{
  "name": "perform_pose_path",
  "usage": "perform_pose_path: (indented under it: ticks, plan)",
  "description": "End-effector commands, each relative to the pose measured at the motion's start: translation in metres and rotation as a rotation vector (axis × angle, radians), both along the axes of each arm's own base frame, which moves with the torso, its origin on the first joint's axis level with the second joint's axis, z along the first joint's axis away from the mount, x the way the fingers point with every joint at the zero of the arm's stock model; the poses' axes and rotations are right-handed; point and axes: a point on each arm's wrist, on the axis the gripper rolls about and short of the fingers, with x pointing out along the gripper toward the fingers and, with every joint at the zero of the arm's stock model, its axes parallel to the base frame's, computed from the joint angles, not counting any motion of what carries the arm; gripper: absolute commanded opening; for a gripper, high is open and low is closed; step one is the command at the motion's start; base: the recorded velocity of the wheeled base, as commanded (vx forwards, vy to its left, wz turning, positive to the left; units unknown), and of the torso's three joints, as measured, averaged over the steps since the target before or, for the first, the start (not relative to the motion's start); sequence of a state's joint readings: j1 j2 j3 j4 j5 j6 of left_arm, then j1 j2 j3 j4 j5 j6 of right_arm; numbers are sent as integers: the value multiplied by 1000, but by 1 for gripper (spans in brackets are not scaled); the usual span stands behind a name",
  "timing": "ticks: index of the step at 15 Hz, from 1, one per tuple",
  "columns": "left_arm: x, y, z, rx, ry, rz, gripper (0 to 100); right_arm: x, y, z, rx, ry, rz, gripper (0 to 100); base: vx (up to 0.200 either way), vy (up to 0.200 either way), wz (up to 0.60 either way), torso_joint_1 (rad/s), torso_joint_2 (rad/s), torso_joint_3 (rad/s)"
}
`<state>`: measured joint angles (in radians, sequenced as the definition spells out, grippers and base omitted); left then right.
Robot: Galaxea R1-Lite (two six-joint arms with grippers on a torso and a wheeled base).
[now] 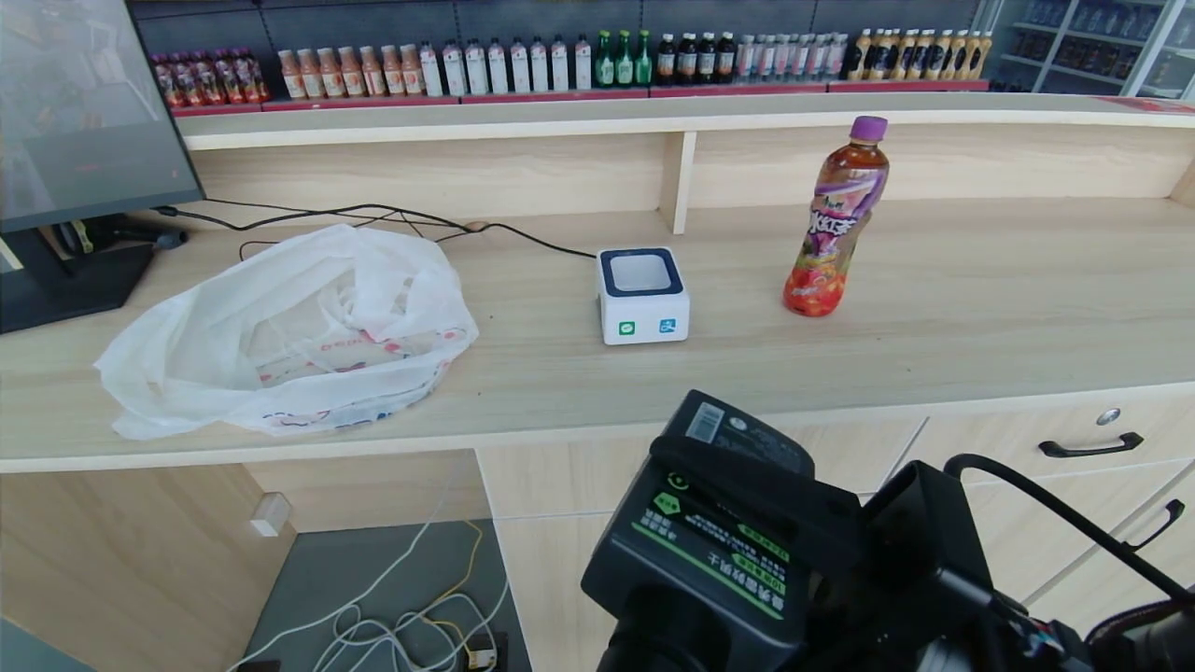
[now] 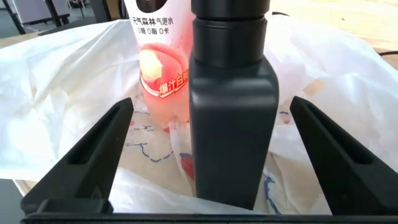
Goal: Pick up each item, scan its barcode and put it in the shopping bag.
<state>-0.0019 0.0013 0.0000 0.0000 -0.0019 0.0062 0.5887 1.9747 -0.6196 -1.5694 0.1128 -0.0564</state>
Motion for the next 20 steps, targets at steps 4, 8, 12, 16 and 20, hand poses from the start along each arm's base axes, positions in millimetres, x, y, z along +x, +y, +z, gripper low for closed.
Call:
perform_pose_path:
  ticks: [4, 8, 12, 16, 20]
  plan:
    - [0, 0, 0, 0, 0, 1, 100, -41, -24, 25, 17, -39, 10, 100, 0, 0, 0, 0, 0, 0]
    - [0, 0, 0, 0, 0, 1, 100, -72, -45, 43, 23, -99, 1, 100, 0, 0, 0, 0, 0, 0]
    - [0, 0, 0, 0, 0, -1, 100, -117, -85, 42, 16, -110, -42, 100, 0, 0, 0, 0, 0, 0]
    - [0, 0, 0, 0, 0, -1, 100, -178, -129, 39, 61, -148, -120, 100, 0, 0, 0, 0, 0, 0]
    - [0, 0, 0, 0, 0, 1, 100, -227, -160, 11, -63, 36, -189, 100, 0, 0, 0, 0, 0, 0]
